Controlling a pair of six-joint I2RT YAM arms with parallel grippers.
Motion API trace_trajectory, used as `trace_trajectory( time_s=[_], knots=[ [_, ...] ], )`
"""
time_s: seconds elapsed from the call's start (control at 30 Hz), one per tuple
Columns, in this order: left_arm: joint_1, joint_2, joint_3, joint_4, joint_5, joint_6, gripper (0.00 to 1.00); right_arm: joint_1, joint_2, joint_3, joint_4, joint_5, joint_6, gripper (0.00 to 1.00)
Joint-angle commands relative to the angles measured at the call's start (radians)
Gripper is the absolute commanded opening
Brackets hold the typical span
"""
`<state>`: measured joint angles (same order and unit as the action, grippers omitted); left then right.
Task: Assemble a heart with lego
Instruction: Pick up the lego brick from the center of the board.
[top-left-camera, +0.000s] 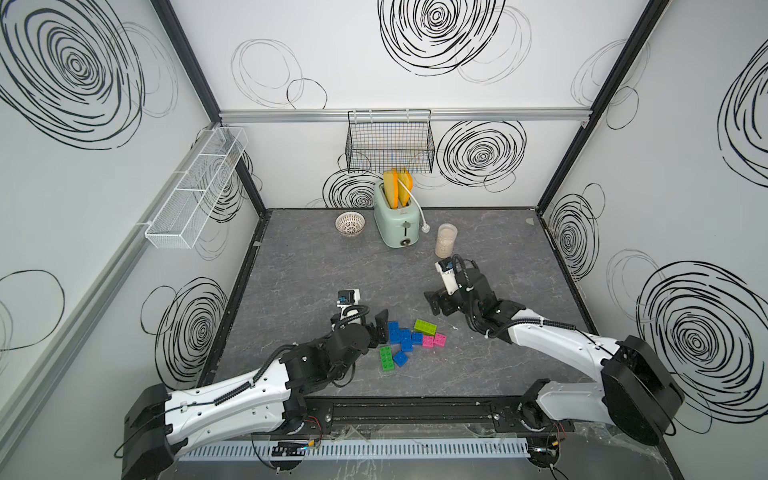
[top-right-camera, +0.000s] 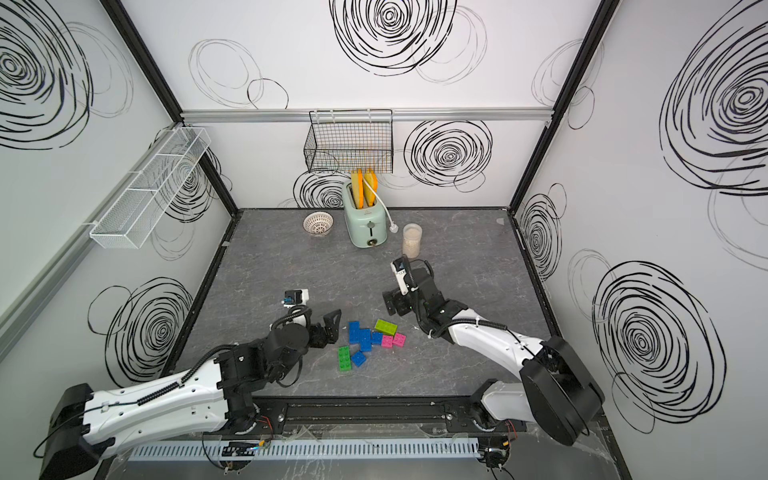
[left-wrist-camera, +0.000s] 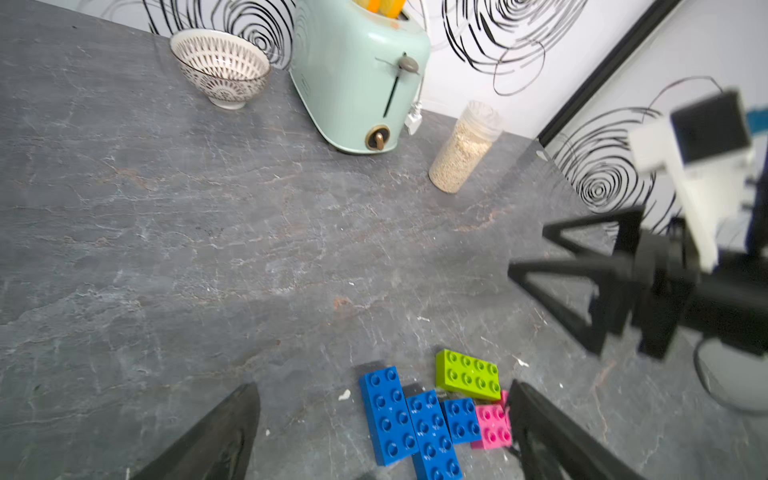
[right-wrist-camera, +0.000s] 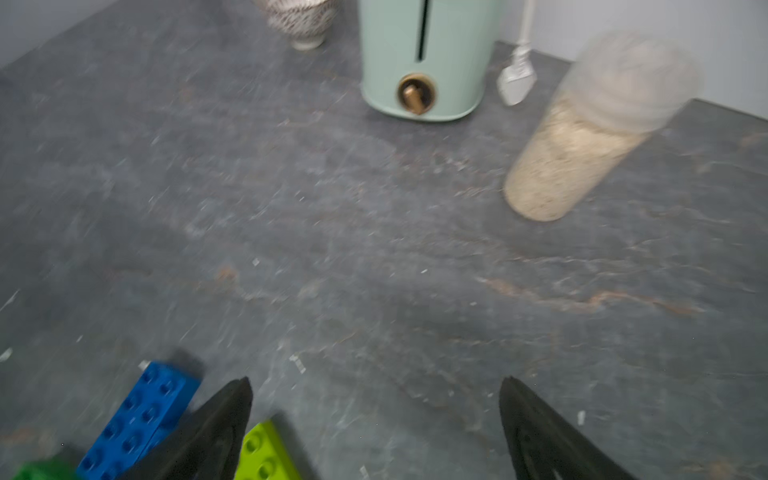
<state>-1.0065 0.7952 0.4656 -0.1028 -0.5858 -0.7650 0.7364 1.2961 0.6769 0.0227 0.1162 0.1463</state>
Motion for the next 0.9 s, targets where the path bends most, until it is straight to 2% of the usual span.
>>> trace_trajectory(
  time_s=[0.0, 0.2, 0.53, 0.87],
  knots=[
    [0.093, -0.058, -0.028, 0.027, 0.121, 0.022, 0.97, 0.043, 0.035, 0.056, -0.19, 0.002, 0.012, 0.92],
    [0.228, -0.128, -0.052, 0.019, 0.237, 0.034, 0.97, 0.056, 0.136, 0.133, -0.313, -0.094, -0.051, 0.82],
    [0.307, -0.154, -0.074, 0.03, 0.312, 0.046, 0.97, 0.09, 0.277, 0.265, -0.522, -0.166, -0.134, 0.71],
    [0.353, -0.193, -0.101, 0.028, 0.345, 0.049, 0.97, 0.098, 0.33, 0.271, -0.532, -0.091, -0.158, 0.65]
  ],
)
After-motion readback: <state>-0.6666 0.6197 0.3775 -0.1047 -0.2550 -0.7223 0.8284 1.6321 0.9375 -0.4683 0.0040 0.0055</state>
